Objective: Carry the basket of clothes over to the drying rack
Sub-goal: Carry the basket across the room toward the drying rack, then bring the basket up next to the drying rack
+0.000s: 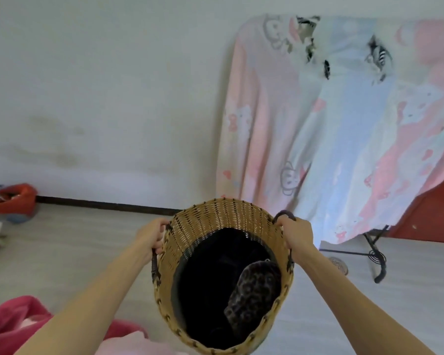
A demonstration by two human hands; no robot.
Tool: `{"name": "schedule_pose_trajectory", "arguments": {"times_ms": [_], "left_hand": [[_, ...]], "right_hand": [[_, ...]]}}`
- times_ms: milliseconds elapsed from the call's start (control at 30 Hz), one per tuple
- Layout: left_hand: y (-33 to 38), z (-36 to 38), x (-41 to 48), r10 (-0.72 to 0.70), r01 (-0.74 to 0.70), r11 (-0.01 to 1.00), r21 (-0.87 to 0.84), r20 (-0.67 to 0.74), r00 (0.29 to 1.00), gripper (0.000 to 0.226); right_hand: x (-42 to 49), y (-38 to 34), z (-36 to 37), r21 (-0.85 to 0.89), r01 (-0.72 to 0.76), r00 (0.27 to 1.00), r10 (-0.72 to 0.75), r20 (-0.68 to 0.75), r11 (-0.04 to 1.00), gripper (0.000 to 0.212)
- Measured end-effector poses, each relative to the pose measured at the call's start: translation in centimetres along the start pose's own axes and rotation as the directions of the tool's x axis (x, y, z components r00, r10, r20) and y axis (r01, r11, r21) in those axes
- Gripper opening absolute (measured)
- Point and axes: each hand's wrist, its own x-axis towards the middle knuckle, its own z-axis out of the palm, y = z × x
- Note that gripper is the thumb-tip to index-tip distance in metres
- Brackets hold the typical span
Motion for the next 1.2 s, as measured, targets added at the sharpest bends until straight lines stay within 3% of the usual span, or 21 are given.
{"name": "schedule_pose_trajectory", "arguments": {"times_ms": [333,500,967,1200], "left_hand": [[8.8,-3.6,16.0,-0.021,0.021,1.0,0.006,0.017,1.0,0.04],[11.7,-4.4,23.1,-0.055,0.055,0.998,0.005,-0.003,0.998,0.04],[15.9,-4.8,43.9,-0.187,0.19,0.982,0.012,-0.141,0.972,0.025],[15.9,-4.7,54.8,-0.274,0.277,0.959,0.053,-0.056,0.96,0.031]], "right_hand": [[11.7,-4.1,12.8,-0.028,-0.069,0.998,0.069,-0.004,0.997,0.011],[18.1,-5.7,18.9,-0.05,-0.092,0.996,0.093,0.016,0.994,0.022],[37.7,-6.9,35.1,-0.149,-0.17,0.974,0.189,0.125,0.974,0.018],[44.0,-4.4,42.4,-0.136,-0.316,0.943,0.327,0.065,0.939,0.021]]}}
